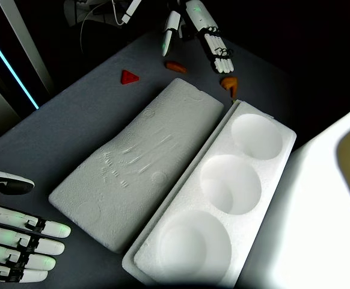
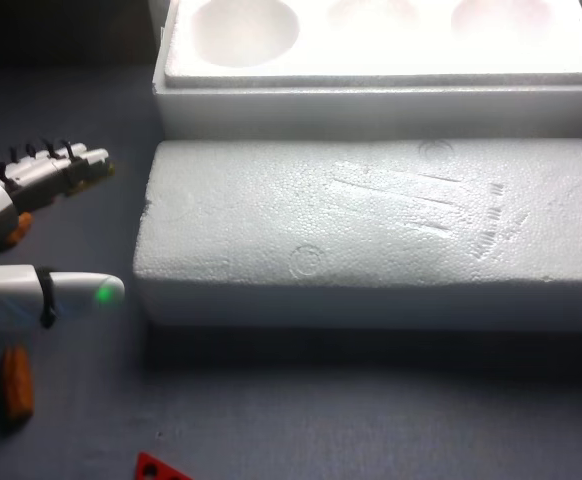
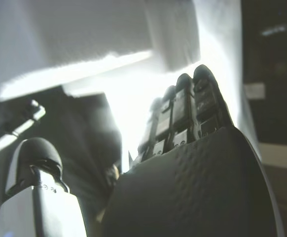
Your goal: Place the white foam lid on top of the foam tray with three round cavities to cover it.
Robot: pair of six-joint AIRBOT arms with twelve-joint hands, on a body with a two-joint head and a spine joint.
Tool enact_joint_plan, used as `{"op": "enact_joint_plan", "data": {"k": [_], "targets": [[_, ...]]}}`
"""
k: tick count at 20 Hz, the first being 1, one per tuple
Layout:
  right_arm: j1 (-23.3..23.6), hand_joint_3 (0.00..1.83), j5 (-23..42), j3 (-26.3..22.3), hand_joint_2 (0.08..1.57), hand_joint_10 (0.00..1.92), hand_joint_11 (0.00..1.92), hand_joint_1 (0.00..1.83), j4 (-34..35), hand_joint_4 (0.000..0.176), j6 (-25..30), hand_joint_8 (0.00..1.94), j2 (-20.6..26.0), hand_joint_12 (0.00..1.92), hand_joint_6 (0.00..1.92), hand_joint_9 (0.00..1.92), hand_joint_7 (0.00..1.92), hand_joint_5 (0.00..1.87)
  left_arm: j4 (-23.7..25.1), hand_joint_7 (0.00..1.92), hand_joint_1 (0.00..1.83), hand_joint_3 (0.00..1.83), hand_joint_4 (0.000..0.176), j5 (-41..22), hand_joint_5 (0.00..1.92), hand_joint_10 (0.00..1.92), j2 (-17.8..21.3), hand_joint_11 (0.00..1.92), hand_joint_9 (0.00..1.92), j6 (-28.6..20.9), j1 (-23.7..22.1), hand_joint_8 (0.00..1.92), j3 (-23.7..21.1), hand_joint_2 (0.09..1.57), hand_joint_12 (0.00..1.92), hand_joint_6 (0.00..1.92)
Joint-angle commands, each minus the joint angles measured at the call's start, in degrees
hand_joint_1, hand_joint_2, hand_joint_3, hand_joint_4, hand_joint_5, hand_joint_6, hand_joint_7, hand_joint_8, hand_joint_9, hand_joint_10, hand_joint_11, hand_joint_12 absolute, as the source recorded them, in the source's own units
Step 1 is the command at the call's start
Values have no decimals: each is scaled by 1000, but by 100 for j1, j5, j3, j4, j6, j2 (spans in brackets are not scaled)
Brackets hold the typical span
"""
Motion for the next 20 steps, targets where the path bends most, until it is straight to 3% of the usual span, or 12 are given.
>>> {"op": "enact_joint_plan", "data": {"k": [1, 4, 8, 20], "targets": [[52, 0, 562, 49, 1153, 0, 0, 560, 56, 0, 6, 0, 2, 1, 0, 0, 0, 0, -16, 0, 464, 0, 7, -496, 87, 0, -37, 0, 0, -40, -59, 0, 42, 964, 0, 19], [57, 0, 408, 110, 1149, 0, 0, 531, 147, 0, -24, 0, -70, 0, 0, 0, 0, 0, -5, 0, 460, 0, 16, -263, 88, 0, -177, 0, 0, 3, -114, 0, 122, 961, 0, 14], [59, 0, 279, 190, 1133, 0, 0, 581, 284, 0, -43, 0, -162, 0, 0, 0, 0, 0, -45, 0, 491, 0, 0, -132, 100, 0, -291, 0, 0, 119, -198, 0, 185, 959, 0, 13], [251, 0, -41, 581, 1121, 0, 21, 617, 641, 0, 61, 0, -724, 33, 0, 0, 0, 0, -277, 0, 476, 0, 0, -119, 90, 0, -538, 0, 0, 212, -248, 0, 309, 970, 0, 3]]}}
